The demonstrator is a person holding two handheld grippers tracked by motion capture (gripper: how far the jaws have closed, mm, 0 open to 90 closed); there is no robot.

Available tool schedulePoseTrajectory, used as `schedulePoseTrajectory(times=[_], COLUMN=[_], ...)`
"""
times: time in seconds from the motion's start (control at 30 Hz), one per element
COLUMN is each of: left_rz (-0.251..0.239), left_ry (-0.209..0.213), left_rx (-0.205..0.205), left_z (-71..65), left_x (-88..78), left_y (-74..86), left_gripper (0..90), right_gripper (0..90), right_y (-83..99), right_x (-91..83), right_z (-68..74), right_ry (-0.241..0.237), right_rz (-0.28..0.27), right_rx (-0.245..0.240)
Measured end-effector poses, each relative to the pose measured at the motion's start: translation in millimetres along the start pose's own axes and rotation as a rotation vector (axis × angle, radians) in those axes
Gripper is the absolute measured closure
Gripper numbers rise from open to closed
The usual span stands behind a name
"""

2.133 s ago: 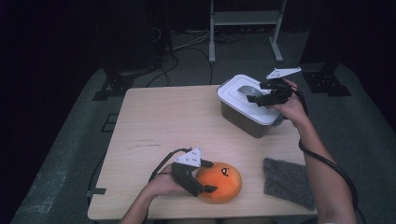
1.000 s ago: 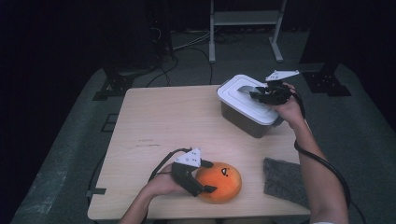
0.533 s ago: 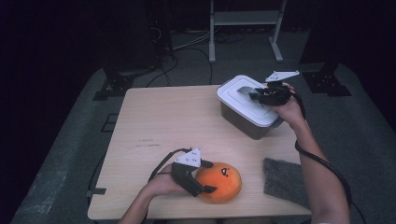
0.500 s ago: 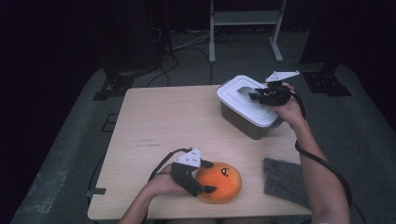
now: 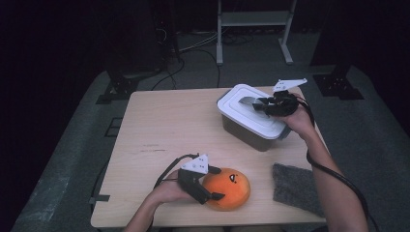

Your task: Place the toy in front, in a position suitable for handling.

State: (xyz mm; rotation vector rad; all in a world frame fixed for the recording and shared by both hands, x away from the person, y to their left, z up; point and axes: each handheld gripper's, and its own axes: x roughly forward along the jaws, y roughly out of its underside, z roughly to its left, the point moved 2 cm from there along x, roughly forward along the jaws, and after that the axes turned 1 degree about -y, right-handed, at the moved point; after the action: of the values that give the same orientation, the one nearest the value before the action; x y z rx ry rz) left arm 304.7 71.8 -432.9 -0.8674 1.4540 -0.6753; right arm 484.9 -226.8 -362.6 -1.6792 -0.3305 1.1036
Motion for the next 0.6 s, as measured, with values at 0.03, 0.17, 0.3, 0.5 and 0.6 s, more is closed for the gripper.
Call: schedulePoseTrajectory(times=[0.03, 0.17, 0.3, 0.5, 0.6], left_rz=[-0.001, 0.003, 0.004, 0.012, 0.012], left_ry=[-0.001, -0.005, -0.009, -0.014, -0.016], left_rx=[-0.003, -0.002, 0.007, 0.011, 0.011], left_z=[0.0, -0.3, -1.7, -2.8, -3.5], left_x=[-0.1, -1.1, -1.3, -2.2, -1.9], left_y=[0.3, 0.8, 0.5, 0.2, -0.1], left_gripper=[15.7, 15.7, 15.7, 15.7, 15.7], right_gripper=[65.4, 65.4, 65.4, 65.5, 65.4], right_y=[-0.2, -1.2, -2.9, -7.0, -9.8], right_x=[0.4, 2.6, 5.8, 11.4, 14.8], right_z=[2.6, 14.6, 26.5, 46.0, 55.7], right_ry=[-0.009, -0.047, -0.093, -0.158, -0.185], right_rz=[-0.002, -0.009, -0.014, -0.009, -0.005], right_rx=[-0.004, -0.021, -0.043, -0.085, -0.107])
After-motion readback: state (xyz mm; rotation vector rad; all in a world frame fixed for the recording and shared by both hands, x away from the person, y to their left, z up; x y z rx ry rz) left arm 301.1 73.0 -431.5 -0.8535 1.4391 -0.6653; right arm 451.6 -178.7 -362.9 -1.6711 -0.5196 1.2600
